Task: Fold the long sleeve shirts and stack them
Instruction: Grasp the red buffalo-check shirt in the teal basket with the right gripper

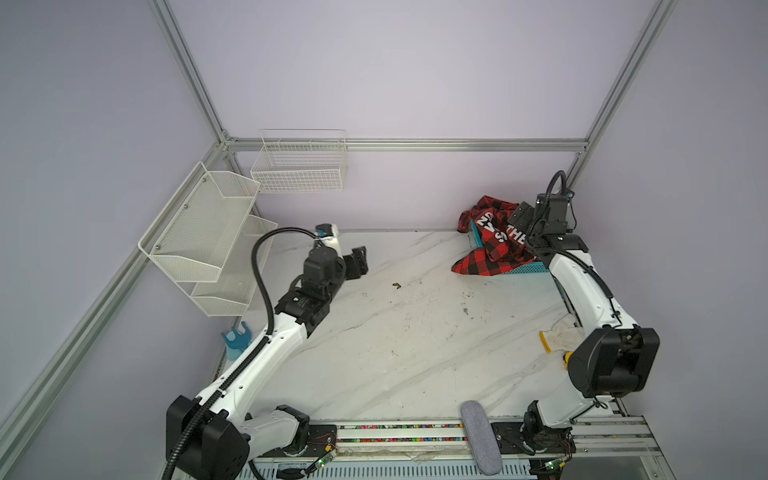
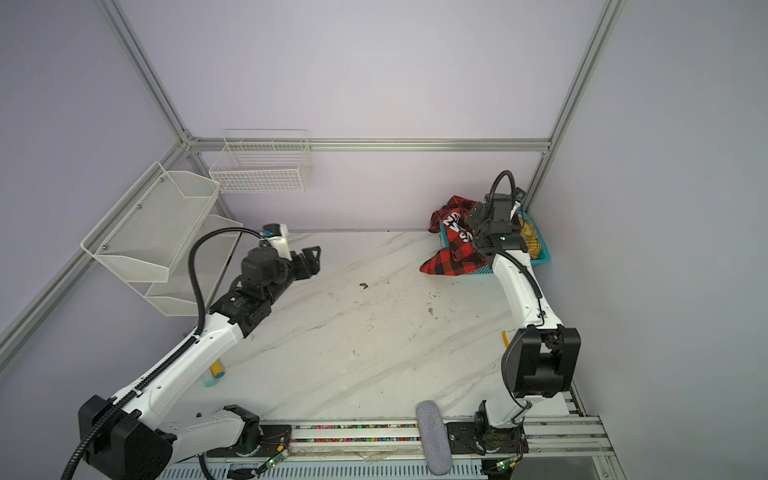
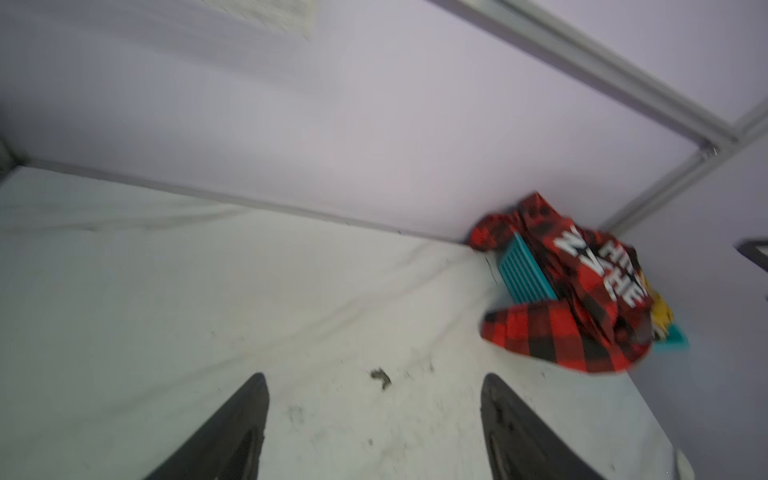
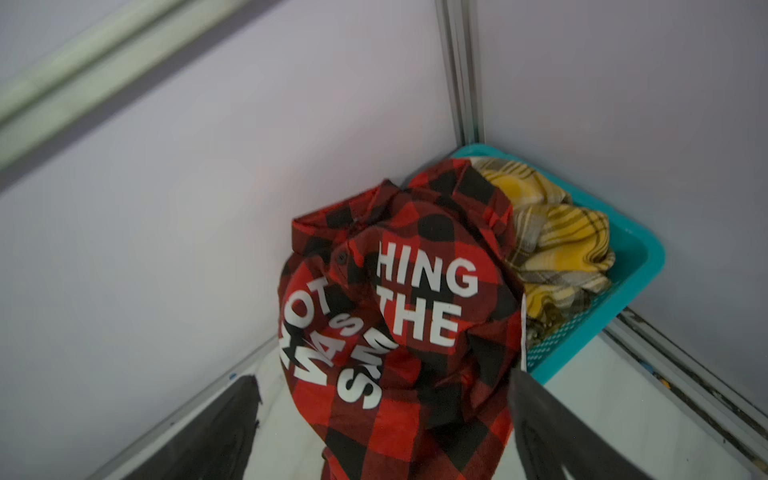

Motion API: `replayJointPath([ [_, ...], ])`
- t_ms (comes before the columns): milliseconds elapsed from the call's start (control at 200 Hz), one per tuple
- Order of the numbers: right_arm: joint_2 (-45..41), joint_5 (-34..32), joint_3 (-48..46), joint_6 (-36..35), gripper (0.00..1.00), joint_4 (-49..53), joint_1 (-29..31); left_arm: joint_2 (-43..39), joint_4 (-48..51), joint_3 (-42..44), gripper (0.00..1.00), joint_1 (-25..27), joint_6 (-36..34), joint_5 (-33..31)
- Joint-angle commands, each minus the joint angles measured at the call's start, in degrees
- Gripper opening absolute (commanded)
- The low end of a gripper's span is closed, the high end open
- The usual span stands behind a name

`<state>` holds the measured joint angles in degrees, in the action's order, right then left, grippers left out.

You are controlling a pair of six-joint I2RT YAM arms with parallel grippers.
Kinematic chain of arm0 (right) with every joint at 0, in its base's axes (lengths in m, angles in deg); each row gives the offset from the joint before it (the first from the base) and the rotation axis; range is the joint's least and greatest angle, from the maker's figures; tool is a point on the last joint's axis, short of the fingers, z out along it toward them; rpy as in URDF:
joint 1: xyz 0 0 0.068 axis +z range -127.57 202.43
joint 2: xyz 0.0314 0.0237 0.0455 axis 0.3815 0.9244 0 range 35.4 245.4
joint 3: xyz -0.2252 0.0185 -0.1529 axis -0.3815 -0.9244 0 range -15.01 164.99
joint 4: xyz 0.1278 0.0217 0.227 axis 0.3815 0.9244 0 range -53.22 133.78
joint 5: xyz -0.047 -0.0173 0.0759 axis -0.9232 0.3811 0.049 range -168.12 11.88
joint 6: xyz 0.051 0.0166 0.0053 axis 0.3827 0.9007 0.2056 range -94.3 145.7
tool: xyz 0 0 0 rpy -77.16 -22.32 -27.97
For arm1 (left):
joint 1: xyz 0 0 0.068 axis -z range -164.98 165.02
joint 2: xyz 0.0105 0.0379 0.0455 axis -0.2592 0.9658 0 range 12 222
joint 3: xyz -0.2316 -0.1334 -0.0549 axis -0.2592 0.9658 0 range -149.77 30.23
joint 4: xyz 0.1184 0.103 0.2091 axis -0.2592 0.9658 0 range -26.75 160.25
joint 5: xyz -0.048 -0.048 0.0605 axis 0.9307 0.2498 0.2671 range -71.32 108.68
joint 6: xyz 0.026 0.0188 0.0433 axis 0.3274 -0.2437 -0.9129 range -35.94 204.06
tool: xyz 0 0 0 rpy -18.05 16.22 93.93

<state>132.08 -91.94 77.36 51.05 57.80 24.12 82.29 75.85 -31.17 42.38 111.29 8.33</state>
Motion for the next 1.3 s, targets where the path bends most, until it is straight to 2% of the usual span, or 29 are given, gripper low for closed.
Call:
replayJointPath([
  [0, 3.9, 2.6, 7.2, -2.6, 0.91, 14.5, 0.2, -0.2, 12.4, -4.4, 0.79, 4.3, -1.3, -5.4],
  [60, 7.2, 4.4, 10.0, -3.9, 0.9, 15.5, 0.2, -0.1, 12.4, -3.8, 0.79, 4.4, -0.5, -5.8],
  [205, 14.2, 7.7, 13.8, -4.9, 0.77, 14.3, 0.2, 1.6, 10.1, -2.8, 0.82, 4.5, -0.4, -7.0],
  [295, 17.1, 10.9, 15.6, -5.4, 0.76, 13.4, 0.6, 2.6, 9.4, -3.0, 0.84, 4.5, 0.4, -6.1],
  [435, 19.0, 11.7, 16.2, -5.8, 0.76, 13.3, 2.4, 3.5, 10.3, -3.6, 0.83, 4.5, 0.9, -3.3],
  [510, 20.0, 11.4, 15.9, -5.7, 0.72, 13.1, 3.0, 3.2, 10.8, -3.6, 0.82, 4.4, -0.9, -1.5],
  [585, 21.2, 10.6, 16.1, -6.1, 0.56, 12.8, 3.4, 1.9, 10.3, -2.6, 0.82, 4.3, -1.2, -1.4],
  [730, 22.1, 8.9, 16.6, -6.4, 0.14, 11.8, 3.5, -0.1, 9.6, -1.0, 0.83, 3.7, 0.1, -1.3],
  [815, 21.4, 8.8, 18.0, -7.1, 0.0, 11.9, 4.5, -0.6, 10.3, -0.8, 0.84, 3.2, 1.4, -1.7],
  [980, 18.3, 9.4, 22.2, -10.8, 0.0, 12.1, 10.3, -1.6, 10.0, -0.9, 0.86, 2.0, 3.3, -1.6],
  [1115, 16.2, 6.8, 28.4, -15.6, 0.0, 13.6, 20.0, -1.6, 11.5, -3.5, 0.86, -0.4, 3.6, -1.9],
  [1295, 15.2, 6.2, 34.8, -16.7, 0.0, 15.3, 33.0, -4.0, 12.9, -5.0, 0.86, -4.1, 5.6, -1.7],
])
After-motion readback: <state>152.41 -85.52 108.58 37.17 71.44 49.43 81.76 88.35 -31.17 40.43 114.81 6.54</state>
